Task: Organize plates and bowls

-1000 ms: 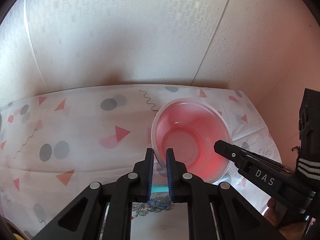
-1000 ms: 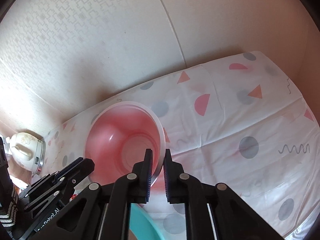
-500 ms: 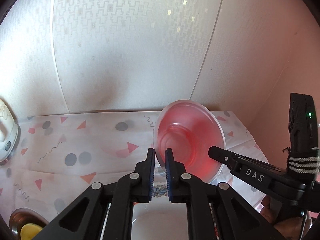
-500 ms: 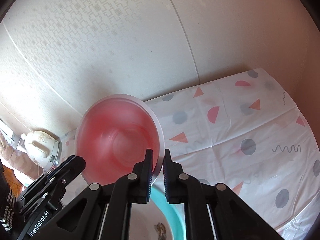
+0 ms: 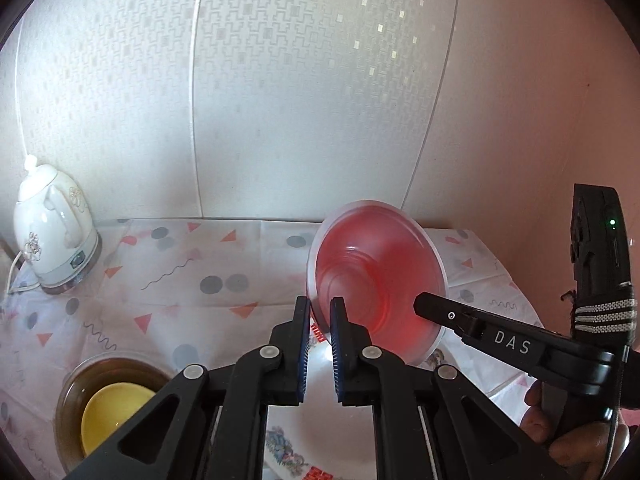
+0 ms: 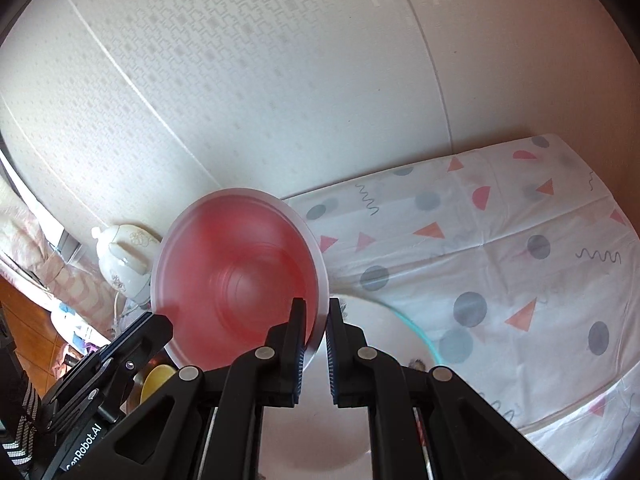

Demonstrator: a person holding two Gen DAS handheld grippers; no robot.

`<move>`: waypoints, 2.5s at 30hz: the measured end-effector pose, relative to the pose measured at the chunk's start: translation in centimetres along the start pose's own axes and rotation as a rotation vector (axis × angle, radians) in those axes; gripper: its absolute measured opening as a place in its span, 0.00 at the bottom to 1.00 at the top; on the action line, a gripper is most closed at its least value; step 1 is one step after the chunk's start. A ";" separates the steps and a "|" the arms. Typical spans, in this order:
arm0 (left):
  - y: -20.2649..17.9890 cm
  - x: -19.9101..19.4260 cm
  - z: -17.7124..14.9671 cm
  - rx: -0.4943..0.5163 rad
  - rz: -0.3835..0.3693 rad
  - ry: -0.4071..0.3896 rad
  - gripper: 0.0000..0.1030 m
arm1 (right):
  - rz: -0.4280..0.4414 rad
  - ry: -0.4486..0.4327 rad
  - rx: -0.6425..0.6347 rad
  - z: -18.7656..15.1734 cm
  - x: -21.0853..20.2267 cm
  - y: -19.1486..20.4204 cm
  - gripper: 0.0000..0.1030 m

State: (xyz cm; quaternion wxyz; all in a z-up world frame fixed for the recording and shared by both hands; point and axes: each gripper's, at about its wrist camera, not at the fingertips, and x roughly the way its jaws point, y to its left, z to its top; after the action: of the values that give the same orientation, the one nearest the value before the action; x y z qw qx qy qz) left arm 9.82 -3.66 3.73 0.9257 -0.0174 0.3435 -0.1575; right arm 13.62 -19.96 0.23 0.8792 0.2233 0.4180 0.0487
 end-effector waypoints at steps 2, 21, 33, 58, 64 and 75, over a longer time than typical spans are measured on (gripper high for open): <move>0.4 -0.9 -0.7 0.000 0.021 -0.006 0.09 | 0.015 0.011 -0.011 -0.9 0.0 0.8 0.09; 5.7 -6.9 -5.7 -0.067 0.154 -0.037 0.10 | 0.114 0.103 -0.109 -5.6 1.3 7.1 0.09; 11.6 -9.3 -8.9 -0.179 0.214 -0.022 0.10 | 0.177 0.194 -0.207 -8.3 3.3 12.5 0.09; 17.1 -7.9 -11.6 -0.325 0.265 0.083 0.10 | 0.189 0.360 -0.254 -11.2 7.6 16.0 0.16; 17.3 -7.0 -11.5 -0.323 0.272 0.109 0.10 | 0.179 0.346 -0.267 -11.3 7.5 15.9 0.16; 17.0 -5.7 -11.6 -0.283 0.308 0.130 0.10 | 0.123 0.312 -0.312 -11.7 8.0 15.7 0.14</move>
State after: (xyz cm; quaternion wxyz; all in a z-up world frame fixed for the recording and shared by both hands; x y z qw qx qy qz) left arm 3.04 15.12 -3.91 0.9030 -0.0845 0.4197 0.0351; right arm 11.58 0.38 -5.12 0.8232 0.0995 0.5220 0.2001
